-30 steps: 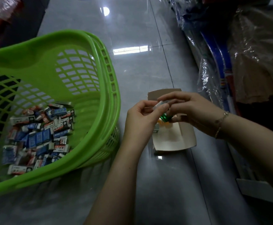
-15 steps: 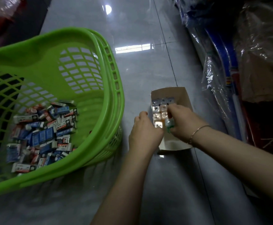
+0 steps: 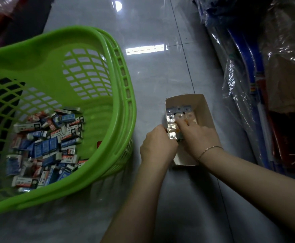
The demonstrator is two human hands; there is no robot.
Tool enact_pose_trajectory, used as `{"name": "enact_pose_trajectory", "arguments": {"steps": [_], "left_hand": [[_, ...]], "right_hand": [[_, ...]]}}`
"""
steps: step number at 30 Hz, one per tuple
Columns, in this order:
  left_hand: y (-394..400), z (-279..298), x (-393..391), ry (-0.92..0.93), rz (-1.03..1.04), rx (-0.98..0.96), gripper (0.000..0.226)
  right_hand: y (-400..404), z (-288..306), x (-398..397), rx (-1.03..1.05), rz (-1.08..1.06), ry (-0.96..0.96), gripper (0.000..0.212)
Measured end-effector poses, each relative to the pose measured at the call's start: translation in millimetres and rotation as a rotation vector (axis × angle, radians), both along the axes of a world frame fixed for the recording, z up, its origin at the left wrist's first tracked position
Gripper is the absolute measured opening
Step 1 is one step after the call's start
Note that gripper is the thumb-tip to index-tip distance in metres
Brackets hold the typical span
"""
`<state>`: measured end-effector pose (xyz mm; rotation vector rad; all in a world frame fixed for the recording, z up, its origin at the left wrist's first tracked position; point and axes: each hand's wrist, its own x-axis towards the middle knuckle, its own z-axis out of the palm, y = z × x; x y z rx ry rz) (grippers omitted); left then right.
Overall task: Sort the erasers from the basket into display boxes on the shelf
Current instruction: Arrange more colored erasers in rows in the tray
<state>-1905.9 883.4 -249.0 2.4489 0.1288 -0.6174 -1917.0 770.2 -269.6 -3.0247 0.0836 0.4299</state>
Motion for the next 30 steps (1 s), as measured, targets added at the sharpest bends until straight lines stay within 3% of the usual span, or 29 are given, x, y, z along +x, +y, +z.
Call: {"name": "enact_pose_trajectory", "arguments": {"steps": [4,12,15,18,21,23,26,28,30], "left_hand": [[-2,-3,2,0.01,-0.001,0.031,0.019],[-1,19,-5,0.037,-0.062,0.043,0.03],[-5,65,-16,-0.043,-0.203,0.049,0.031],[-6,136,-28,-0.174,-0.367,0.005,0.024],[17,211,4,-0.387,-0.402,-0.039,0.02],[49,255,43,-0.314,-0.409,-0.092,0.019],[103,277,93,0.095,-0.483,0.045,0.021],[141,248,116,0.309,-0.49,0.172,0.017],[172,197,123,0.371,-0.486,0.228,0.011]], "right_hand": [[-1,-5,0,-0.05,0.043,-0.019,0.044],[-8,13,-1,0.057,0.024,0.061,0.041],[-14,48,8,0.279,-0.062,-0.117,0.014],[-14,102,29,0.629,-0.229,-0.397,0.022],[3,173,58,0.847,-0.217,-0.613,0.025],[28,216,80,0.916,-0.109,-0.673,0.015],[79,256,107,0.811,0.157,-0.523,0.006],[122,260,115,0.502,0.377,-0.312,0.012],[162,244,118,0.176,0.516,-0.05,0.024]]}}
